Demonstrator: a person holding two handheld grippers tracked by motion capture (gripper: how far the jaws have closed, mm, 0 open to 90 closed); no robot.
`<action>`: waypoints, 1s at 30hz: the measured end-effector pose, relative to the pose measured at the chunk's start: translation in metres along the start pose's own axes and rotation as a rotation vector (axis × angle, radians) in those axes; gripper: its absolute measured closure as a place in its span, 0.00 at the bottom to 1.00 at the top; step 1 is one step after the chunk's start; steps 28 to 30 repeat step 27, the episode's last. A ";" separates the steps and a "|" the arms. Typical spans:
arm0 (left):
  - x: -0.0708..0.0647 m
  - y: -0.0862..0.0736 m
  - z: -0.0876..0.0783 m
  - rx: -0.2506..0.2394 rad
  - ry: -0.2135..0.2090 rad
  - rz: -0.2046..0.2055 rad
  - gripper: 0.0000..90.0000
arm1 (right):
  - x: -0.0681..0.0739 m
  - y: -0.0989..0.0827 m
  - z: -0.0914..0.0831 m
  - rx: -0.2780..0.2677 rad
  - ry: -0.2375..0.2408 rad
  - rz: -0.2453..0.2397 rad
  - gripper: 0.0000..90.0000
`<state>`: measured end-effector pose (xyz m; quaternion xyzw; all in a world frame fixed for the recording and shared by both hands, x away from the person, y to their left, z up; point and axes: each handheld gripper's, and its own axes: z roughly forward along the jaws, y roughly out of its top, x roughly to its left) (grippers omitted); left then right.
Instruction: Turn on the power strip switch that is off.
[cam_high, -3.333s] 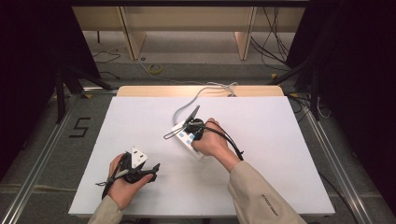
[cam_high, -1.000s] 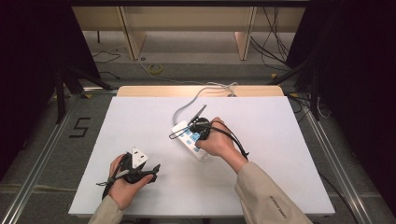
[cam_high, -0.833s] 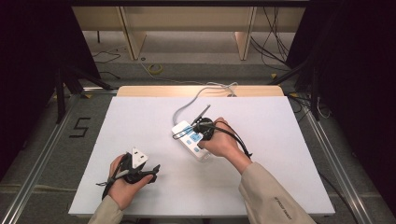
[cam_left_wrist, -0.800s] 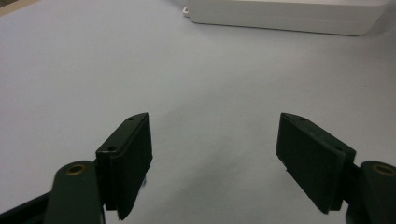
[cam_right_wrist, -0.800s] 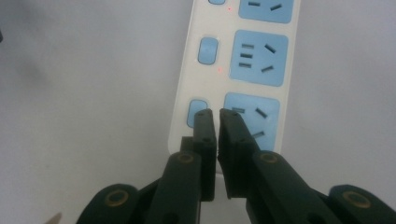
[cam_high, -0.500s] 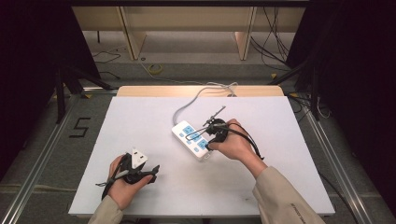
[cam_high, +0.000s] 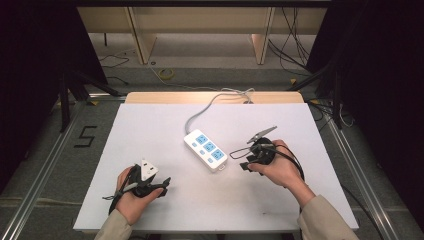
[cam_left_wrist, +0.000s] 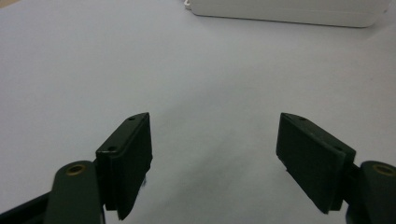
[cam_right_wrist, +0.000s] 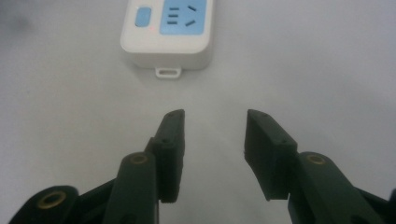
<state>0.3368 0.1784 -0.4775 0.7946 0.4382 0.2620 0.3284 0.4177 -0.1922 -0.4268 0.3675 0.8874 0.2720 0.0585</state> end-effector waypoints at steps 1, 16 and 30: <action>0.000 0.000 0.000 0.001 0.001 -0.001 0.30 | -0.002 -0.005 -0.002 -0.013 -0.002 0.007 0.63; 0.001 -0.001 0.000 0.010 0.002 -0.003 0.30 | -0.009 -0.068 -0.014 -0.138 -0.027 0.034 0.55; 0.005 -0.002 0.004 0.002 -0.008 -0.011 0.29 | -0.011 -0.095 -0.019 -0.258 -0.053 0.056 0.53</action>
